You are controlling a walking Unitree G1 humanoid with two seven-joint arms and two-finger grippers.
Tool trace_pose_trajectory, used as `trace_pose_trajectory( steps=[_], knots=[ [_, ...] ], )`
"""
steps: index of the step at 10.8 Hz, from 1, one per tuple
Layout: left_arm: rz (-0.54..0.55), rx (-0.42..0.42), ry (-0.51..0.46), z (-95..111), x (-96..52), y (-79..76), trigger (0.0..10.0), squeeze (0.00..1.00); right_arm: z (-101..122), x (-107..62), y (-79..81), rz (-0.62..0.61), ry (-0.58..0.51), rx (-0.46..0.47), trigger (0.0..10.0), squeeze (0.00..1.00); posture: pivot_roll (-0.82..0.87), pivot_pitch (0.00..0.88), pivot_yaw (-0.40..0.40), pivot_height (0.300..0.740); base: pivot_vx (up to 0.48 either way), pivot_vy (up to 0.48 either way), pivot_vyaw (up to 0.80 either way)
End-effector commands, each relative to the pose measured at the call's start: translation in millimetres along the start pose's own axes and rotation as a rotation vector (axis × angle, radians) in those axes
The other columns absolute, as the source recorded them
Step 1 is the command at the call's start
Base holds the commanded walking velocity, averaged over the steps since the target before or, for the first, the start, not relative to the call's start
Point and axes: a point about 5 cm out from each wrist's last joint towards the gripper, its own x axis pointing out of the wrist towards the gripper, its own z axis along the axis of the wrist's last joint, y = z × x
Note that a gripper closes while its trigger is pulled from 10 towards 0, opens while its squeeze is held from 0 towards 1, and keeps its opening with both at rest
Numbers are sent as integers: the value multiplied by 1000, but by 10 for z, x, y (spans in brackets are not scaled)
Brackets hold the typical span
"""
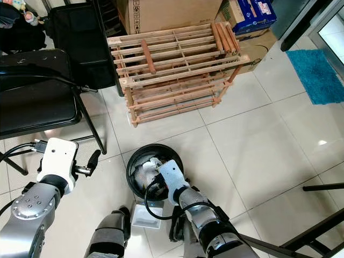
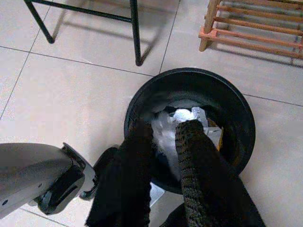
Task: Picking trash to rubbish bin
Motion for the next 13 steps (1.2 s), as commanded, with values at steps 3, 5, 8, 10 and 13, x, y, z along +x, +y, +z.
trace_pose_trajectory(
  steps=[3,5,8,10,13],
  knots=[
    [-25,-17,27,-52,7,-79,10000,0,-127,-66,-41,-8,31,10,10000,1000,561,385,-133,740,0,0,0],
    [-37,-22,15,-27,51,-115,10000,0,-38,-77,-126,-43,-29,-9,10000,1000,546,372,-132,740,0,0,0],
    [-95,-3,-35,47,254,-285,10000,0,255,-169,-422,-172,-229,-2,10000,1000,477,307,-131,740,0,0,0],
    [-134,2,-97,130,387,-402,10000,0,488,-254,-577,-250,-362,6,10000,1000,434,262,-131,740,0,0,0],
    [-174,-15,-366,540,575,-613,10000,0,1043,-656,-778,-439,-660,-16,10000,1000,335,153,-121,740,0,0,0]
  ],
)
